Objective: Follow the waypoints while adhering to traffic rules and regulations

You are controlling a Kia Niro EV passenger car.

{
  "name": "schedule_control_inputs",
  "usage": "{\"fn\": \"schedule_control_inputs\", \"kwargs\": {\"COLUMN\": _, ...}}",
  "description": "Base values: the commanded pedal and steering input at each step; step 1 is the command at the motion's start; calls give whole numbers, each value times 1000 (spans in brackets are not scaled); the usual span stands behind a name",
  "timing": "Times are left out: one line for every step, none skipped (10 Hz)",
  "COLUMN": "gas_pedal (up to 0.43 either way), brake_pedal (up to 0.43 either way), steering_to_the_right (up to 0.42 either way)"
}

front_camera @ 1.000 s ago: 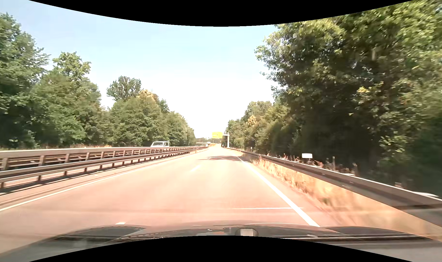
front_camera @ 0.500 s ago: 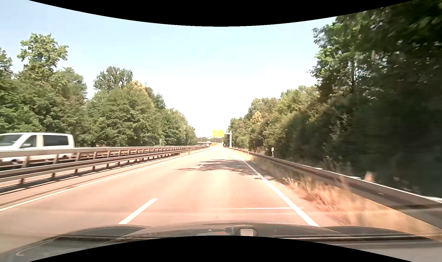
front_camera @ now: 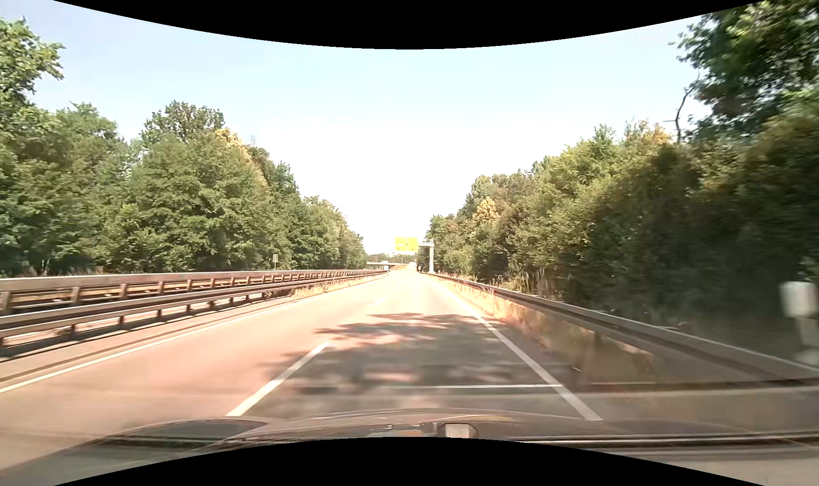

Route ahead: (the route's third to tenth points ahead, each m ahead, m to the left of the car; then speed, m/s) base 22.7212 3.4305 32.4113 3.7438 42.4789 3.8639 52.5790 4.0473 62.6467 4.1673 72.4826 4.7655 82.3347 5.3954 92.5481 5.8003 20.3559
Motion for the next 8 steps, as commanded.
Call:
{"fn": "schedule_control_inputs", "kwargs": {"gas_pedal": 138, "brake_pedal": 0, "steering_to_the_right": -4}}
{"fn": "schedule_control_inputs", "kwargs": {"gas_pedal": 138, "brake_pedal": 0, "steering_to_the_right": -4}}
{"fn": "schedule_control_inputs", "kwargs": {"gas_pedal": 138, "brake_pedal": 0, "steering_to_the_right": -2}}
{"fn": "schedule_control_inputs", "kwargs": {"gas_pedal": 138, "brake_pedal": 0, "steering_to_the_right": -1}}
{"fn": "schedule_control_inputs", "kwargs": {"gas_pedal": 138, "brake_pedal": 0, "steering_to_the_right": -1}}
{"fn": "schedule_control_inputs", "kwargs": {"gas_pedal": 138, "brake_pedal": 0, "steering_to_the_right": -2}}
{"fn": "schedule_control_inputs", "kwargs": {"gas_pedal": 130, "brake_pedal": 0, "steering_to_the_right": -2}}
{"fn": "schedule_control_inputs", "kwargs": {"gas_pedal": 130, "brake_pedal": 0, "steering_to_the_right": -2}}
